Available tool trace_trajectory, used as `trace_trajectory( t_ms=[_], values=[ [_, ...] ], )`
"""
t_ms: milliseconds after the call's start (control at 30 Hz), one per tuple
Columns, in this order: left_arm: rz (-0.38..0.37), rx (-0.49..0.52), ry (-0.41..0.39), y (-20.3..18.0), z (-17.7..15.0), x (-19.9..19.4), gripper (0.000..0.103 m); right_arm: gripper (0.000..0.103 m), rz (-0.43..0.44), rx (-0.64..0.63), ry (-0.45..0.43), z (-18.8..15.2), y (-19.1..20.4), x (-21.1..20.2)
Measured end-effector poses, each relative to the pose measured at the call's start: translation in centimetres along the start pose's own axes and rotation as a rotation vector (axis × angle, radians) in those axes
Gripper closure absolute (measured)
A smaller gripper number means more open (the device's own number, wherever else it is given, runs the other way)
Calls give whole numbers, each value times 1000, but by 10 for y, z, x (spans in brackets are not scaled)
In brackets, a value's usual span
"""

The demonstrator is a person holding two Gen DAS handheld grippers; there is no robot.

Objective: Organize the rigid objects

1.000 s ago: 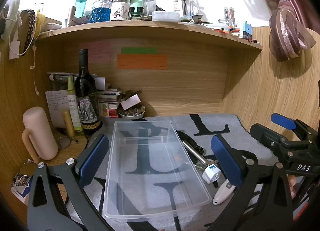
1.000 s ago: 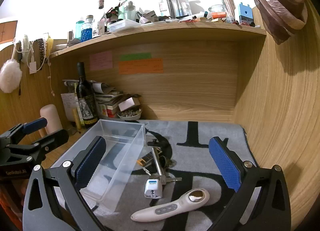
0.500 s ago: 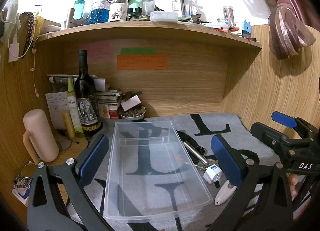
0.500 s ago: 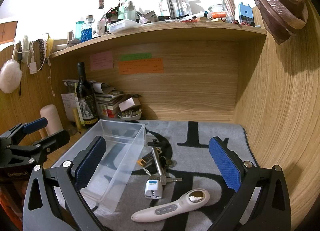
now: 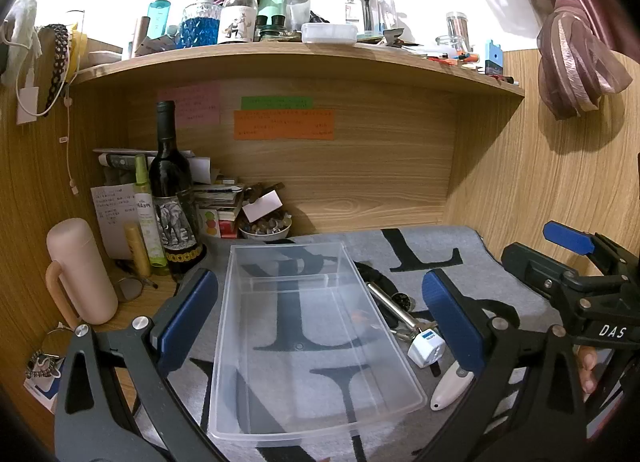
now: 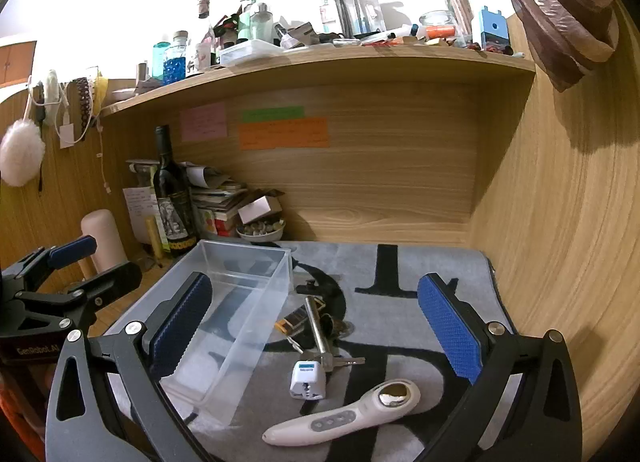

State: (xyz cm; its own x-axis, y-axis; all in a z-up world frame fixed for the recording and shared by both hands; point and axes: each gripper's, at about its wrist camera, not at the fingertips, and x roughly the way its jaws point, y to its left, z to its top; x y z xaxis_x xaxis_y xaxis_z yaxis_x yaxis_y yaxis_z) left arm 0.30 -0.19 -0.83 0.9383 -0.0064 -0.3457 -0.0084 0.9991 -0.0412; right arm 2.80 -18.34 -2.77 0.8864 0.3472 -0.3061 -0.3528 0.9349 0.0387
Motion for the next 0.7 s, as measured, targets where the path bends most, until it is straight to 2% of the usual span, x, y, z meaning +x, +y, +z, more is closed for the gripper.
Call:
trace_trajectory(
  t_ms=[700],
  values=[
    [4,-12,27,7,-2,12,0,0,17,-2,13,2,2,7]
  ],
)
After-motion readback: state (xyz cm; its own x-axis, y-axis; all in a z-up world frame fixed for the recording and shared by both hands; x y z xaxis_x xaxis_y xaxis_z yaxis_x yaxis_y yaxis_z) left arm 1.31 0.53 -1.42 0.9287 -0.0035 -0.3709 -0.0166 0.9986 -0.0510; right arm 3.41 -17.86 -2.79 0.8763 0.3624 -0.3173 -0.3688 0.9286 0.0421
